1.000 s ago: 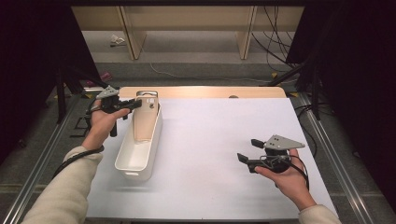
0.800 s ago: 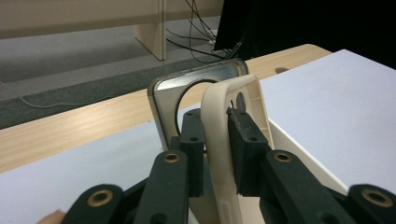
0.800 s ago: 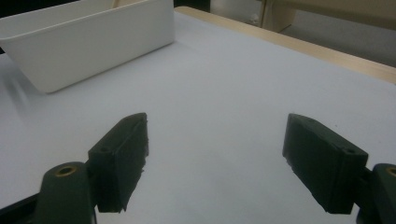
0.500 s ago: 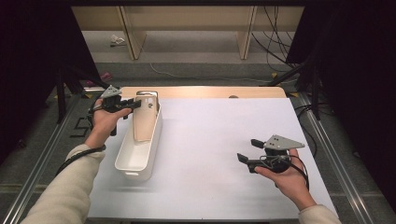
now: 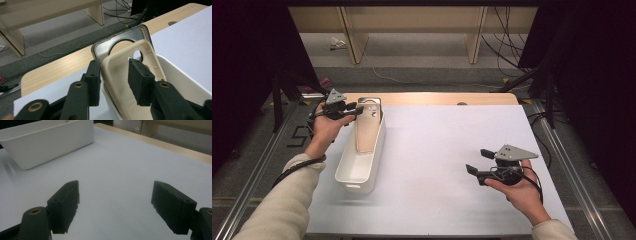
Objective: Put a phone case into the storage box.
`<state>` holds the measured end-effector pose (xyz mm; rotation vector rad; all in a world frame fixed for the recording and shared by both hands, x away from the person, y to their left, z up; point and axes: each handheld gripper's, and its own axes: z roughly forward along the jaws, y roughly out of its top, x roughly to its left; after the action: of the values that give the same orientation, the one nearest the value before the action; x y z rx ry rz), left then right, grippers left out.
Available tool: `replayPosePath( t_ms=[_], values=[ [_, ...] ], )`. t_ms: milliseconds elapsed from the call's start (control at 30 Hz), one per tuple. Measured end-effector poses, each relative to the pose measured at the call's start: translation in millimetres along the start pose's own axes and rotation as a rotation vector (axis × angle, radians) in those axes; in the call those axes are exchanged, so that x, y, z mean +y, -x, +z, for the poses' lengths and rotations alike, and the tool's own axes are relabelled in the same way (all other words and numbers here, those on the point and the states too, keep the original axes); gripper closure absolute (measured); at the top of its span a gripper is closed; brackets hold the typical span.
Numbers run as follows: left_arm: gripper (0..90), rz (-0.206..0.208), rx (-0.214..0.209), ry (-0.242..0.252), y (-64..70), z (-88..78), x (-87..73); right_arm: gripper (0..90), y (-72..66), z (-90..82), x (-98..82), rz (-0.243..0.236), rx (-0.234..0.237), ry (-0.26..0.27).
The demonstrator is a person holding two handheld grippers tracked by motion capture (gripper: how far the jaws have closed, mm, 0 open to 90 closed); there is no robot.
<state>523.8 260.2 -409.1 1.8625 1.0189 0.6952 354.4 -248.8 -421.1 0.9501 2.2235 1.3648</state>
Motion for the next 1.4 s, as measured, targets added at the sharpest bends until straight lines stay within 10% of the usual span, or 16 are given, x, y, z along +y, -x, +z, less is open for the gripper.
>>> replayPosePath(
  t_ms=[300,1033,1400],
  values=[
    [55.4,0.001,0.029,0.019,5.5,-16.5,10.0,23.1,0.0,0.1,0.1,0.0,-0.002,0.002],
    [15.1,-0.136,-0.097,0.032,38.4,-63.1,4.0,21.1,1.8,-1.0,0.6,0.002,-0.009,0.011],
    [2.2,-0.116,-0.121,0.048,54.7,-84.6,-4.4,20.5,1.9,-1.2,0.7,0.001,-0.009,0.011]
  ],
)
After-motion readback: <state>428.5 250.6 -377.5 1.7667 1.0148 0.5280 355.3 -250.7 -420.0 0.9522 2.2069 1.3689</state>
